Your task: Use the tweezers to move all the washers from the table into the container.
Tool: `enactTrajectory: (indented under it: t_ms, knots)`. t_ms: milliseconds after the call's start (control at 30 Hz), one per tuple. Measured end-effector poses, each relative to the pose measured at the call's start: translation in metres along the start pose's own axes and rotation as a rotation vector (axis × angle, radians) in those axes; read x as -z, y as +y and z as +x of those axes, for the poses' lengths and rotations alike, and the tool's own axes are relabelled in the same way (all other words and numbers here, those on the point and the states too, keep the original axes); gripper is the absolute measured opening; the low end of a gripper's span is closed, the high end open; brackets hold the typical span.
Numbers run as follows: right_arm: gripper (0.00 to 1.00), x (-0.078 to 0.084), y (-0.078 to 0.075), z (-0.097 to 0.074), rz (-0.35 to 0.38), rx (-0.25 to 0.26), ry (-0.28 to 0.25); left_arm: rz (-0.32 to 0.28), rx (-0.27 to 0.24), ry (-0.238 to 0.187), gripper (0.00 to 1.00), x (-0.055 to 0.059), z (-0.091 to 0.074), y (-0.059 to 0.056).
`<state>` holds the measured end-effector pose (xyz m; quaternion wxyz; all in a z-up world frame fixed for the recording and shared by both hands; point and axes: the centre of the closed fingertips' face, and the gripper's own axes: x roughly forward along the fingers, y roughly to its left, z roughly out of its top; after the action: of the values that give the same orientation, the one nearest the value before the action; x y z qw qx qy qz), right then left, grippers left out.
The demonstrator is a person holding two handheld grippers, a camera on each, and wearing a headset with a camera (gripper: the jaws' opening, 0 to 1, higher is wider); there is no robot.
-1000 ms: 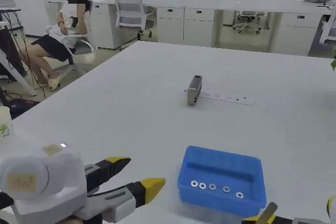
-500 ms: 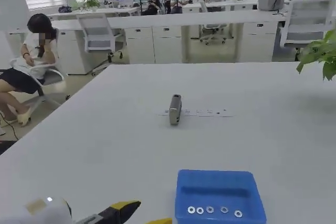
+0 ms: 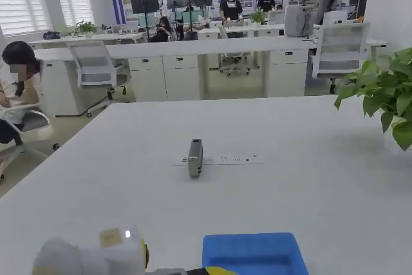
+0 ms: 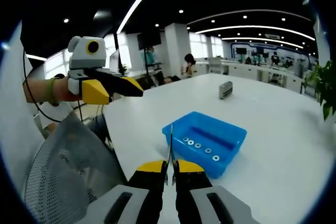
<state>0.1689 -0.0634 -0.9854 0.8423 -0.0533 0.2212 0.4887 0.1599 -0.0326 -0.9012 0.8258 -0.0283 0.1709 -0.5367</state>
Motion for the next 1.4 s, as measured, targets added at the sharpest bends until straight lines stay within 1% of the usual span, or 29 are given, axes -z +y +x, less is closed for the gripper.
enactTrajectory:
  t_ms: [133,200,233,267,333,367,433,467,500,567,633,733,800,900,1067,1133,1167,1200,1233,1333,1400]
  knots:
    - [0.04,-0.002,-0.001,-0.001,-0.003,0.003,-0.013,0.045,0.097,0.062,0.24,-0.004,0.012,-0.008]
    - [0.04,-0.004,-0.002,-0.002,-0.006,0.004,-0.021,0.077,0.105,0.084,0.23,-0.005,0.017,-0.007]
    - [0.04,-0.005,-0.002,-0.003,-0.008,0.006,-0.026,0.092,0.128,0.111,0.23,-0.004,0.020,-0.010]
    - [0.04,-0.005,-0.002,-0.003,-0.011,0.007,-0.027,0.095,0.143,0.122,0.23,-0.004,0.022,-0.012]
    - [0.04,-0.006,-0.002,-0.003,-0.028,0.012,-0.023,0.130,0.159,0.149,0.22,-0.005,0.029,-0.013]
    - [0.04,-0.006,-0.001,-0.002,-0.035,0.012,-0.020,0.143,0.181,0.167,0.21,-0.005,0.032,-0.016]
    - [0.04,-0.005,0.003,0.000,-0.057,-0.001,-0.010,0.155,0.198,0.180,0.21,-0.005,0.038,-0.019]
    - [0.04,-0.004,0.005,0.001,-0.075,-0.010,-0.002,0.179,0.215,0.198,0.21,-0.004,0.041,-0.020]
    - [0.03,-0.004,0.007,0.002,-0.085,-0.015,0.003,0.196,0.224,0.207,0.20,-0.004,0.043,-0.021]
    - [0.03,-0.001,0.011,0.004,-0.107,-0.028,0.020,0.213,0.246,0.230,0.19,-0.003,0.047,-0.024]
    - [0.03,0.001,0.014,0.005,-0.130,-0.042,0.036,0.248,0.267,0.262,0.18,0.000,0.050,-0.025]
    - [0.04,0.003,0.017,0.006,-0.151,-0.050,0.047,0.294,0.288,0.305,0.15,0.005,0.053,-0.026]
    - [0.04,0.004,0.016,0.006,-0.160,-0.047,0.052,0.315,0.303,0.323,0.12,0.007,0.055,-0.027]
    - [0.04,0.004,0.014,0.005,-0.155,-0.045,0.050,0.344,0.323,0.339,0.07,0.009,0.056,-0.028]
    - [0.04,0.006,0.014,0.006,-0.153,-0.046,0.062,0.373,0.369,0.363,0.05,0.013,0.057,-0.033]
    - [0.04,0.009,0.015,0.008,-0.161,-0.053,0.077,0.400,0.394,0.385,0.00,0.017,0.057,-0.036]
    - [0.04,0.011,0.016,0.009,-0.164,-0.056,0.087,0.416,0.401,0.390,0.00,0.018,0.057,-0.036]
    - [0.04,0.013,0.017,0.009,-0.168,-0.059,0.094,0.434,0.402,0.396,0.00,0.020,0.058,-0.036]
    - [0.04,0.014,0.017,0.010,-0.171,-0.060,0.100,0.440,0.400,0.399,0.00,0.022,0.058,-0.036]
    - [0.04,0.019,0.018,0.011,-0.180,-0.066,0.125,0.481,0.423,0.417,0.00,0.029,0.054,-0.037]
    - [0.04,0.023,0.020,0.013,-0.188,-0.078,0.146,0.496,0.419,0.431,0.00,0.033,0.052,-0.035]
